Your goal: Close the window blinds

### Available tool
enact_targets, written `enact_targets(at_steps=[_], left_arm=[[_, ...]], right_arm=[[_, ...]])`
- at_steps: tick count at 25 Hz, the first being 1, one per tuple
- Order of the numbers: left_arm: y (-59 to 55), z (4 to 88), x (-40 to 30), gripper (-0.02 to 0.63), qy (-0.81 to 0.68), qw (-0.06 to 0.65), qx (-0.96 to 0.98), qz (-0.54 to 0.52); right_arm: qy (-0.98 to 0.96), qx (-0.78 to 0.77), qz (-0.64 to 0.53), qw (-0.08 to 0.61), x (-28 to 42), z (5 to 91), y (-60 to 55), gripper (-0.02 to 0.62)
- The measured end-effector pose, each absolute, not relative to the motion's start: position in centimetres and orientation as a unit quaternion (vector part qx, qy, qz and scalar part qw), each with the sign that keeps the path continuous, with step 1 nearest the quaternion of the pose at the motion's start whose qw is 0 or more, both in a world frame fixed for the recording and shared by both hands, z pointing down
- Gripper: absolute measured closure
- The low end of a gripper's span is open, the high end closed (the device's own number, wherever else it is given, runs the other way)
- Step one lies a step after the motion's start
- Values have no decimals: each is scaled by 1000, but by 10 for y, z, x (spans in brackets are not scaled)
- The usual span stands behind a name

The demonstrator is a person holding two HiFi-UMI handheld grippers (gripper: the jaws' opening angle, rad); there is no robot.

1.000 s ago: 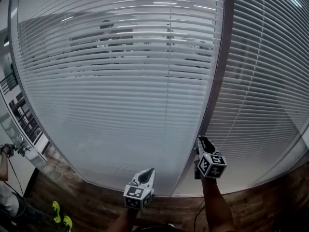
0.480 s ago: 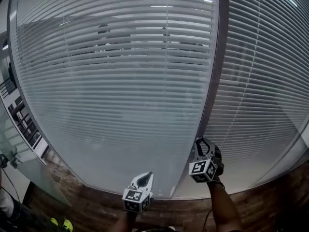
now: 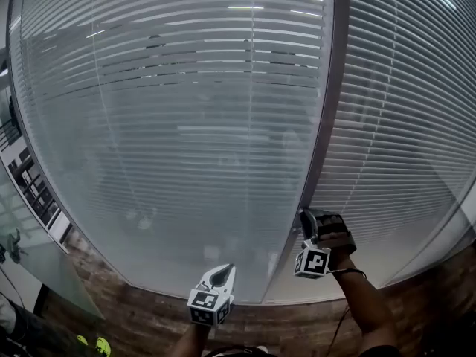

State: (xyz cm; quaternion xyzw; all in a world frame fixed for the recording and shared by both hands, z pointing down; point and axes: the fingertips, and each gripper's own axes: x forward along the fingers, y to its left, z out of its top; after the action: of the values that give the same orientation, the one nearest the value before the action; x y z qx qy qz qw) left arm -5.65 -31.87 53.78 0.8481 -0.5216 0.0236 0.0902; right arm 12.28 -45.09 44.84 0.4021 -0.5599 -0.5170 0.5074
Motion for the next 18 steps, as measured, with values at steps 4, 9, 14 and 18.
enact_targets(at_steps=[4, 9, 14, 18], left_arm=[[-316, 538, -52, 606, -517, 89, 851, 26], [-315, 529, -50, 606, -520, 86, 849, 25], [-314, 535, -49, 606, -515, 85, 853, 30], [-312, 535, -45, 606, -510, 82, 856, 31]], right_arm=[[-521, 353, -564, 534, 114, 450, -446, 471], [-508, 323, -588, 540, 107, 453, -444, 471], [-448, 268, -615, 591, 115, 465, -443, 471], [-366, 240, -652, 619, 121, 457, -445, 471]])
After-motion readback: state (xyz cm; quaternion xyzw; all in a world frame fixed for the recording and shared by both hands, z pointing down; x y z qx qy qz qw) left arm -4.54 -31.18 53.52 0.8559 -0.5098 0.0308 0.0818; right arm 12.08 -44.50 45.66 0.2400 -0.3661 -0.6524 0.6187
